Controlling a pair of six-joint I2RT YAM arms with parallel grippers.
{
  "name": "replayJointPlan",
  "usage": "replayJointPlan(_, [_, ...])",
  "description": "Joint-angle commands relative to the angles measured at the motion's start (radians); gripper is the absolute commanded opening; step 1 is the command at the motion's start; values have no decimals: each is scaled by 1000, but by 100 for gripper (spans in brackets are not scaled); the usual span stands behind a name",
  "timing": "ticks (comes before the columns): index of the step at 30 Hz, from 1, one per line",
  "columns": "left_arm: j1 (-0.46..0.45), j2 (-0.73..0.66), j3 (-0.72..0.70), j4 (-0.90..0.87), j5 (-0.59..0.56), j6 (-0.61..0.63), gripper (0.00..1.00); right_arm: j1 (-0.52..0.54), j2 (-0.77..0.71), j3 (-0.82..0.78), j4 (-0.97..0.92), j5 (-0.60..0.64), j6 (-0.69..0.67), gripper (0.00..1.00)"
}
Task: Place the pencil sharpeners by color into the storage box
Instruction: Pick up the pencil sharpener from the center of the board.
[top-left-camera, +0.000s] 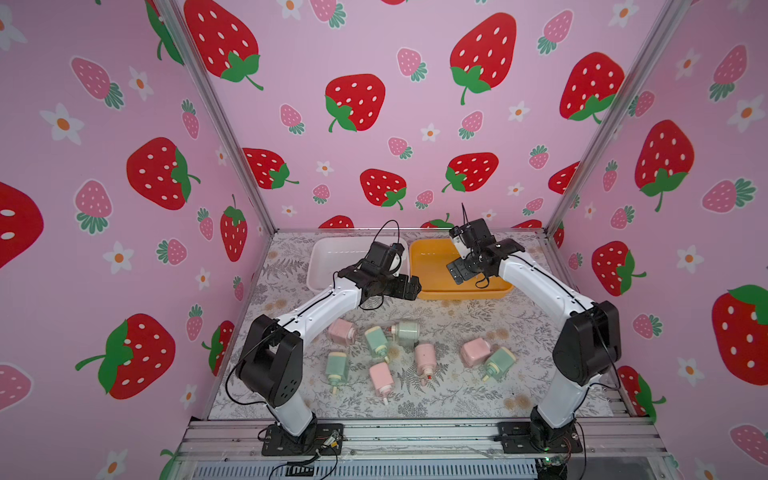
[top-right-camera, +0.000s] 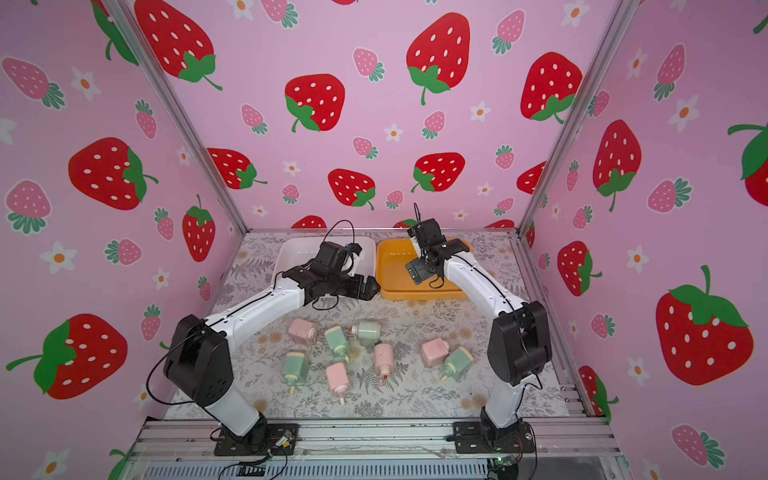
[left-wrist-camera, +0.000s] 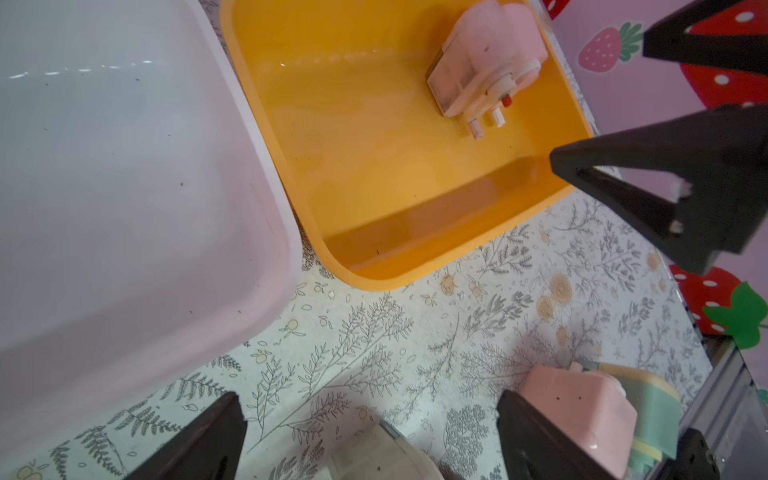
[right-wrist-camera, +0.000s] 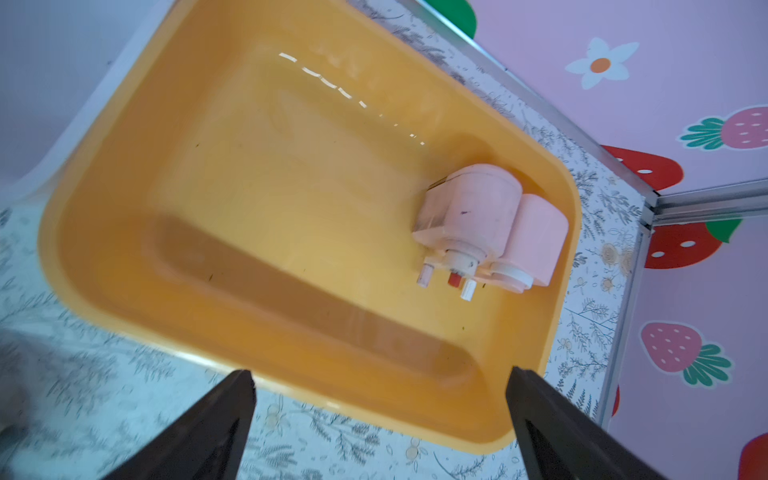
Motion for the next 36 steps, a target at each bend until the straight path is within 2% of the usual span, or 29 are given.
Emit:
replayJointPlan(1, [-36, -70, -73, 55, 12, 81, 100, 14, -58, -42, -137, -74, -98, 100])
replayJointPlan(7, [-109, -141, -165, 82, 49, 179, 100, 49, -111, -86, -296, -39, -147, 100])
replayJointPlan(14, [-166, -241, -301, 163, 127, 232, 99, 132, -225, -224, -457, -84, -267, 100])
replayJointPlan(17, [-168, -285, -342, 190, 142, 241, 99, 152, -310, -306, -487, -172, -328, 100])
replayJointPlan(21, [-168, -317, -362, 205, 144, 252, 100, 182, -459, -446, -427, -242, -459, 100])
replayJointPlan(24, [-168, -320, -358, 193, 123, 260, 100, 199, -507, -522, -381, -217, -526, 100])
replayJointPlan(28, [-168, -320, -361, 193, 140, 266, 100, 212, -485, -577, -322, -122, -579, 100])
replayJointPlan(32, [-168, -327, -377, 203, 142, 268, 100, 211, -455, -596, -224, -108, -595, 100])
replayJointPlan(36, [-168, -328, -383, 210, 140, 271, 99, 211, -387, -564, -211, -131, -590, 100])
